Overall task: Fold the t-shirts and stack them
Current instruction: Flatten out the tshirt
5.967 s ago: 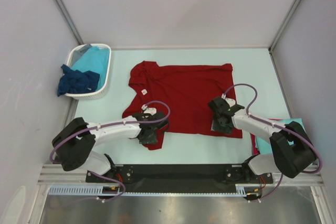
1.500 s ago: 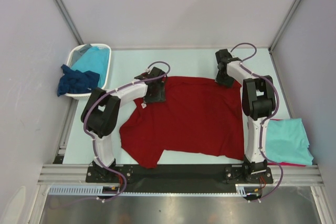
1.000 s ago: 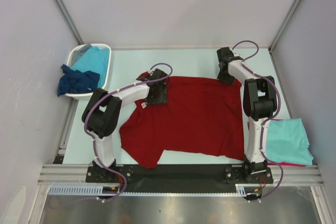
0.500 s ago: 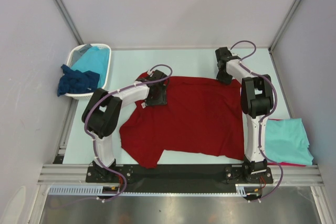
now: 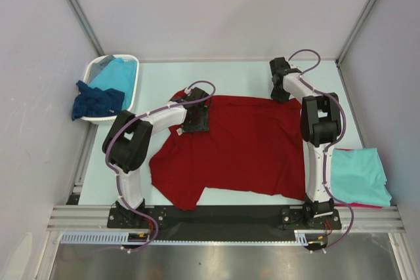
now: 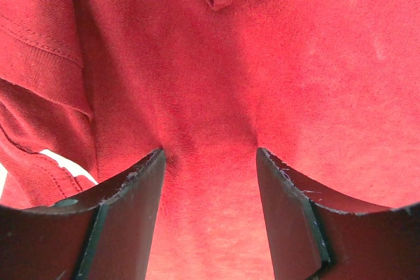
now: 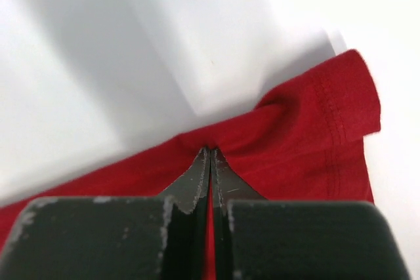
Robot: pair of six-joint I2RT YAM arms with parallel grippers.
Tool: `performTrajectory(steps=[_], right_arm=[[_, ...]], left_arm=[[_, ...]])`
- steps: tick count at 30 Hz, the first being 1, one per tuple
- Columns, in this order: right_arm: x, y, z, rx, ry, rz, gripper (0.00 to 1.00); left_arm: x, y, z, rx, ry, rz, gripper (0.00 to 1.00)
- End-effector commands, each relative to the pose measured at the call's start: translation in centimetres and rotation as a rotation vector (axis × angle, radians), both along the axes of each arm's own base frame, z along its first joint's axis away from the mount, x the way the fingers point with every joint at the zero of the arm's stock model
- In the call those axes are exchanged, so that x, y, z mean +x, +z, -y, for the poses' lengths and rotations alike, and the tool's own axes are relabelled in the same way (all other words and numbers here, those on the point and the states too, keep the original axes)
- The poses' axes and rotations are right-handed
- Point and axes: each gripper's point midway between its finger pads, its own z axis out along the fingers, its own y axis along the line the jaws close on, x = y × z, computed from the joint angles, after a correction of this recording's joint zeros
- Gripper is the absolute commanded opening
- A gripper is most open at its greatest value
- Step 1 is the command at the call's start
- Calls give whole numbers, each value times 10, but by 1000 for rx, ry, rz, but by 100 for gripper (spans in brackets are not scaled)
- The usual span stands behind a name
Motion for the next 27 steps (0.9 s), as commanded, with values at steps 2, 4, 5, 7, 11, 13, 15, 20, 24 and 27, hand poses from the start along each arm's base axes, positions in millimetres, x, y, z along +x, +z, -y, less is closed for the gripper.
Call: performTrajectory(steps=[2,4,5,7,11,13,15,20,24,27], right_arm=[[28,15,8,-1,-22,56,0],[37,19,7,5,-19,72,0],[39,20,8,5,-23,71,0],[48,24,6,11,-19,88,0],[59,26,5,11,-20,100,0],[64,22,7,13,-21,97,0],[70,27,6,17,-20,110,0],[72,20,5,19,-18,103,0],[70,16,6,19,-19,94,0],[69,18,7,24,-18,94,0]], left_arm=[[3,9,8,-38,7,28,63],[2,8,7,-37,7,23,63],[2,8,7,-36,7,22,63],[2,7,7,-35,5,20,63],[0,6,6,-36,6,16,63],[-1,6,6,-36,5,14,63],[-2,4,6,-37,5,9,63],[-4,0,7,-38,4,-3,62],[-6,-2,6,-39,4,-9,62],[-4,8,8,-54,5,11,61]])
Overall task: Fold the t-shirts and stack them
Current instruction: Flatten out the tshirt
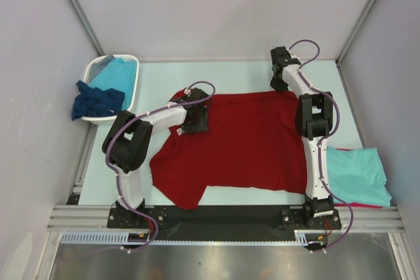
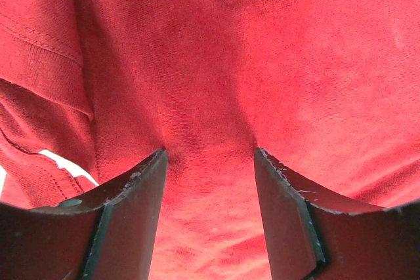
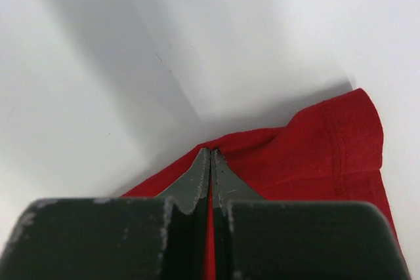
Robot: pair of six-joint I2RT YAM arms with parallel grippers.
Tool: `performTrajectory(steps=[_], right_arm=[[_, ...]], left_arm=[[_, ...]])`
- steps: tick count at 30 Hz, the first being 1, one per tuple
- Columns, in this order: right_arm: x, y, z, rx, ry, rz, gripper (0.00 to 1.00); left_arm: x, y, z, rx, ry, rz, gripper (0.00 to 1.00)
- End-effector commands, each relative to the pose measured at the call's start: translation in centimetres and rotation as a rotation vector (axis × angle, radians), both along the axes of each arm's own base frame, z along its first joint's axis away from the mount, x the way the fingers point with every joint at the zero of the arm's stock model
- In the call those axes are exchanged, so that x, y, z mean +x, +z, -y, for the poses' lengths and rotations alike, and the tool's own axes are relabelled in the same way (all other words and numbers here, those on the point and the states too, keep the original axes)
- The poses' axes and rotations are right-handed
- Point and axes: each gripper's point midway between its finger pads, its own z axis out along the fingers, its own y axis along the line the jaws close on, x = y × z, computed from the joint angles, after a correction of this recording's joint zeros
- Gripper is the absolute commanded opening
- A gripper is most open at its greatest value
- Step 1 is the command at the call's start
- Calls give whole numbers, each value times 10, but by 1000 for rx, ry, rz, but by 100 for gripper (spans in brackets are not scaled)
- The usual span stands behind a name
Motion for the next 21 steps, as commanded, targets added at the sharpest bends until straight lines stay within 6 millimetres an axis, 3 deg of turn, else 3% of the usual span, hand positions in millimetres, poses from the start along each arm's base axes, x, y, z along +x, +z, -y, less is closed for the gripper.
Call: performTrajectory(steps=[1,6,8,16,21], right_arm=[[9,9,6,-3,-3,34,0],[9,13,6,2,-1,39,0],[9,12,5,3,0,39,0],[9,10,3,2,6,36,0],[9,11,2,4,5,38,0]], left_arm=[[-2,16,9,-55,6,29,61],[-2,60,8,-52,-3,136,63],[-4,63,7,-47,-4,140,64],[-35,31,-14,17,5,44,64],[-41,22,-15,12,8,18,62]])
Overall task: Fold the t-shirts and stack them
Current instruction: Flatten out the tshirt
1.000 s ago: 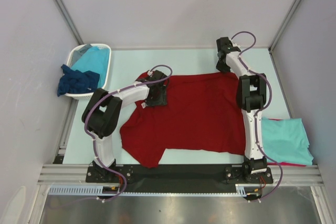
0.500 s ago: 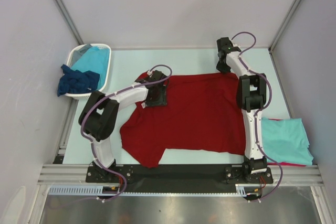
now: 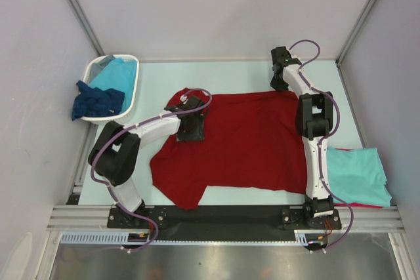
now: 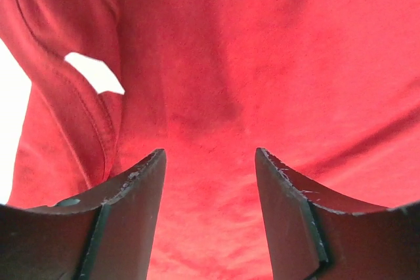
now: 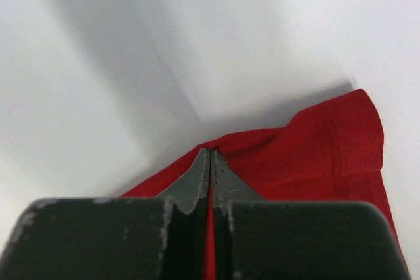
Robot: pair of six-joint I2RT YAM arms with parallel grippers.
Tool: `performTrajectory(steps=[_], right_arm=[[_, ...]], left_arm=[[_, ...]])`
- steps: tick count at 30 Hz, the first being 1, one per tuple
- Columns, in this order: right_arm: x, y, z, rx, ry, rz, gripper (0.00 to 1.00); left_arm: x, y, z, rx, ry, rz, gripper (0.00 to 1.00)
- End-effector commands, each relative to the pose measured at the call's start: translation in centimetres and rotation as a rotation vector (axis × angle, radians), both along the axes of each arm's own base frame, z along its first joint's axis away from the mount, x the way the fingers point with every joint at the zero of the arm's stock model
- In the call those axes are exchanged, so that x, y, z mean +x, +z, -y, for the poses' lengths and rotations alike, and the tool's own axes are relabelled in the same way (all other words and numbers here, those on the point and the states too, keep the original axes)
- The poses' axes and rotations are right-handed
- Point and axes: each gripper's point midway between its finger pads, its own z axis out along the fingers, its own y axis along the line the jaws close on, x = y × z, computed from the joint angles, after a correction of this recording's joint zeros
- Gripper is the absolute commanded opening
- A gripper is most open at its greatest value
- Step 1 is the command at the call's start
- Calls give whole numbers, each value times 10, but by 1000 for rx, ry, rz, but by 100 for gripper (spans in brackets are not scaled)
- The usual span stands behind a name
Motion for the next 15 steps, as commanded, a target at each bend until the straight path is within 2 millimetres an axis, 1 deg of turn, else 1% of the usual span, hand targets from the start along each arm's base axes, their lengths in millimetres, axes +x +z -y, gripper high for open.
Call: performTrajectory(steps=[1,4,6,10,12,13,15], right_arm=[[9,13,1,-4,7,40,0],[8,13,2,-7,7,39,0],[7,13,2,-7,7,39,0],[7,15,4,-7,5,42,0],[7,14,4,-8,5,39,0],[7,14,5,-8,3,39,0],[7,16,4,-7,5,42,0]], left_arm=[[2,5,1,-17,26,16,60],[1,5,1,-16,25,18,57],[0,1,0,-7,21,5,57],[-12,-14,-1,-12,25,-46,56],[-14,-18,0,-19,24,-56,56],[-18,-22,-1,-15,22,-72,54],[-19,-25,-1,-16,22,-80,52]])
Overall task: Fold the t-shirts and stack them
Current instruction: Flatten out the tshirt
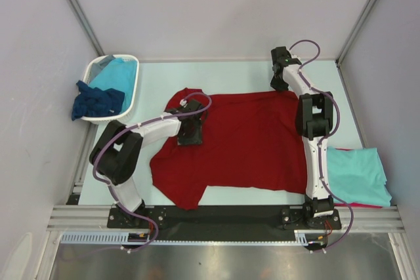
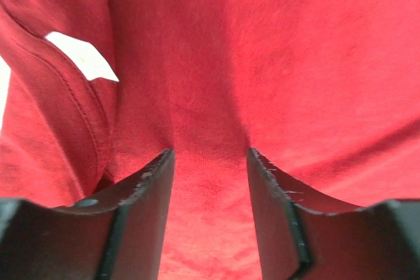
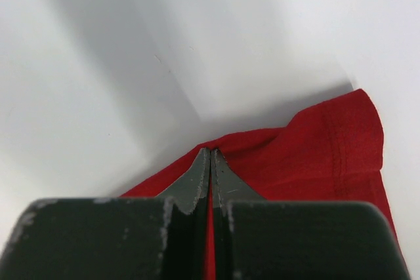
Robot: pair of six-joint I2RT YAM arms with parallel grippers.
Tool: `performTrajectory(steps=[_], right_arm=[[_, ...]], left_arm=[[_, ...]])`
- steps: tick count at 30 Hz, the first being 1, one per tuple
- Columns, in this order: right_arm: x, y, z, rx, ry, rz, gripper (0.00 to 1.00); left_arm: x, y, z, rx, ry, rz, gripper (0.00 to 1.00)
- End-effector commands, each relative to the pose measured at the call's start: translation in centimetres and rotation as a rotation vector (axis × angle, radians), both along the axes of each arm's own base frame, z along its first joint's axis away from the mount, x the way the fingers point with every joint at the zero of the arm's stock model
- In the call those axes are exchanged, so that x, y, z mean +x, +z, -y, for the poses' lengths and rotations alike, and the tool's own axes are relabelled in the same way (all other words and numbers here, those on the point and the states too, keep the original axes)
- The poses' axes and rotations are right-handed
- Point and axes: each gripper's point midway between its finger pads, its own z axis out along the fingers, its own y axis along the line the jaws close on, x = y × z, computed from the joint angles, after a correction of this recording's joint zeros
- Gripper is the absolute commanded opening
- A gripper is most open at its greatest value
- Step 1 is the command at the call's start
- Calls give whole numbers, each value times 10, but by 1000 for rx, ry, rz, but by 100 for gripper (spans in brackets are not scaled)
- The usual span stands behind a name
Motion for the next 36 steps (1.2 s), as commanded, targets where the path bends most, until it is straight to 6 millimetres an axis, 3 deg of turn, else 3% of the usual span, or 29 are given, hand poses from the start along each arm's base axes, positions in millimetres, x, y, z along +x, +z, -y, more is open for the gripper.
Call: performTrajectory(steps=[1,5,6,8,18,32,33,34,36], right_arm=[[7,16,4,-6,2,43,0],[6,16,5,-11,1,42,0],[6,18,5,-11,1,45,0],[6,18,6,-13,1,46,0],[11,14,12,-21,-8,45,0],[34,13,15,-4,-9,78,0],[33,12,15,-3,-8,75,2],[32,15,16,-8,-16,79,17],[27,17,16,-19,-23,68,30]], left_arm=[[-6,-11,3,-21,14,-33,49],[-8,-11,6,-38,11,-39,30],[-9,-12,6,-39,9,-43,14],[-11,-13,5,-37,13,-49,0],[-28,-25,-5,-22,21,-84,0],[-43,-29,-10,-9,12,-97,0],[-42,-29,-10,-10,12,-96,0],[-42,-28,-11,-8,11,-95,0],[-41,-28,-9,-10,9,-93,0]])
